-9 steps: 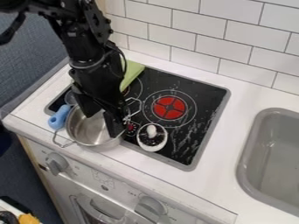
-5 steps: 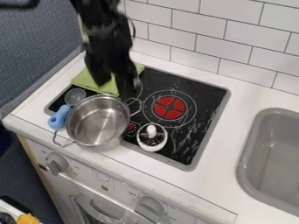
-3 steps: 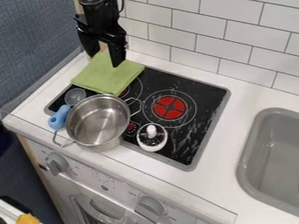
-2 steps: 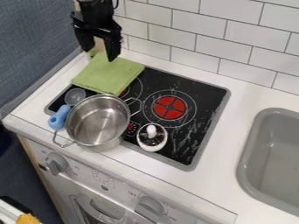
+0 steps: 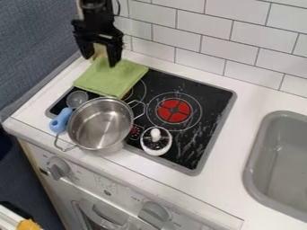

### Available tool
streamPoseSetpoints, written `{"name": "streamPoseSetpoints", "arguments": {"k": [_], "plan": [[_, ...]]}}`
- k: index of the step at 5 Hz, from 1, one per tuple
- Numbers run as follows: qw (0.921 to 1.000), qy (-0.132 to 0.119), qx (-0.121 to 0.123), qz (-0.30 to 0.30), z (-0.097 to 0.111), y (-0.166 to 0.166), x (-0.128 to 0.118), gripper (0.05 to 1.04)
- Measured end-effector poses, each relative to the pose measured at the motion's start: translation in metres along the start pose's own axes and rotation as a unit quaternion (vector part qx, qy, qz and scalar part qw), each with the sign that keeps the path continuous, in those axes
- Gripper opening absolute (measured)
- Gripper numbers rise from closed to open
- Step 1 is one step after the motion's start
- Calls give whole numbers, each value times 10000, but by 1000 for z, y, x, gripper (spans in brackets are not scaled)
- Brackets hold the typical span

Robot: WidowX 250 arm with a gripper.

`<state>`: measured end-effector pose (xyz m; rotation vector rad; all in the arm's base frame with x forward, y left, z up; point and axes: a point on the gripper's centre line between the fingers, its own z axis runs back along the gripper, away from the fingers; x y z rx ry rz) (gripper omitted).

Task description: Move the green cloth to upper right of the burner

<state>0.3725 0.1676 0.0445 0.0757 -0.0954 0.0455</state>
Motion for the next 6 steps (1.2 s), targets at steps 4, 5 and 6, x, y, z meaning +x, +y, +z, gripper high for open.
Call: {"name": "streamPoseSetpoints", "arguments": {"k": [4, 5, 6], "plan": [[9990, 351, 62, -283, -32, -42, 2, 1001], [9980, 315, -242, -484, -30, -92, 11, 1001], [9950, 482, -347, -808, -25, -151, 12, 1001]]}}
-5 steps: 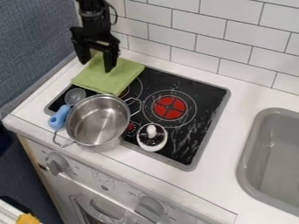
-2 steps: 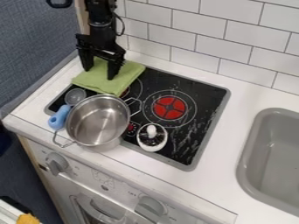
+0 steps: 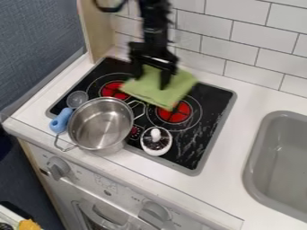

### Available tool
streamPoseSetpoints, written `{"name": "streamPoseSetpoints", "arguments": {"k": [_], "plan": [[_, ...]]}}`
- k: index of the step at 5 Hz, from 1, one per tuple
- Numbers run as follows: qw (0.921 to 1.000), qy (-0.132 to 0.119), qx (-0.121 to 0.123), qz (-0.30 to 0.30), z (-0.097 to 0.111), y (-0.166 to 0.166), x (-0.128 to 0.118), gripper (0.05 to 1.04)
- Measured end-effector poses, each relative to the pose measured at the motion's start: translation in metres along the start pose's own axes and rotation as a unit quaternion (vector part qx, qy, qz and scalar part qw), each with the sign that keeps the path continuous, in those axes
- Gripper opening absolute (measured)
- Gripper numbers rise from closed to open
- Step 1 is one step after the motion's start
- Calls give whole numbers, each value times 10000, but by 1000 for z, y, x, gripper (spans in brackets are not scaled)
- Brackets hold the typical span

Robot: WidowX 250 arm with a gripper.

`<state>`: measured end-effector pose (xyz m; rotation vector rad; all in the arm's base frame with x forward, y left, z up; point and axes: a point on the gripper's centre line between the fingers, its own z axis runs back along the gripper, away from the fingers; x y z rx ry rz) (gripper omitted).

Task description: Move the green cloth to upper right of the burner

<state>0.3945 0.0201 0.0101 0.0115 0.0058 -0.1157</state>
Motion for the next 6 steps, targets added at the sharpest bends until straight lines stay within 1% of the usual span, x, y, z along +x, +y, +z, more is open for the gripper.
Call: {"name": "streamPoseSetpoints", "arguments": {"k": [1, 2, 3, 4, 5, 6], "plan": [[9997, 79, 180, -123, 3, -51, 6, 1001], [9994, 184, 282, 13, 5, -74, 7, 1001], [9990, 252, 260, 252, 7, -72, 11, 1001], [9987, 257, 237, 378, 9, -64, 11, 1001], [9985, -411, 92, 343, 60, -58, 7, 1001], [9963, -797, -54, 315, 87, -42, -6, 1001]]}}
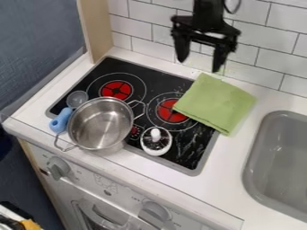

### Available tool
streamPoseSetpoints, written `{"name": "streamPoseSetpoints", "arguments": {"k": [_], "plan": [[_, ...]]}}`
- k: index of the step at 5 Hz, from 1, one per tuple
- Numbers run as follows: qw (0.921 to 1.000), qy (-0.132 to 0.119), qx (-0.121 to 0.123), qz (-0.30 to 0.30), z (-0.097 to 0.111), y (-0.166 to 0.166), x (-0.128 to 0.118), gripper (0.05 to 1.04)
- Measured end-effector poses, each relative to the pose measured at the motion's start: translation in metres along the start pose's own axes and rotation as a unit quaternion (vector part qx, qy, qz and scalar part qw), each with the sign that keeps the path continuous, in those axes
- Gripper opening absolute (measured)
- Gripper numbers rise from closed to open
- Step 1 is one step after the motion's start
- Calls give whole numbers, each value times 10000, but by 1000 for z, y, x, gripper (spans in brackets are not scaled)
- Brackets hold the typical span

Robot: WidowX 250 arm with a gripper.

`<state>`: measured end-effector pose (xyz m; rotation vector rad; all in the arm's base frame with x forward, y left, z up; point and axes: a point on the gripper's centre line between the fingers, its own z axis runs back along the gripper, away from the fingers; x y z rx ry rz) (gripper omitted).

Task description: Move the green cloth to upper right of the burner

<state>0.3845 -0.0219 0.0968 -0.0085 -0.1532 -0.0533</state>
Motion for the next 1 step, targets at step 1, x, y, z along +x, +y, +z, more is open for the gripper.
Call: {"name": "streamPoseSetpoints", "arguments": {"k": [1], "plan": [[9999, -45, -89, -120, 3, 11, -12, 1001]]}}
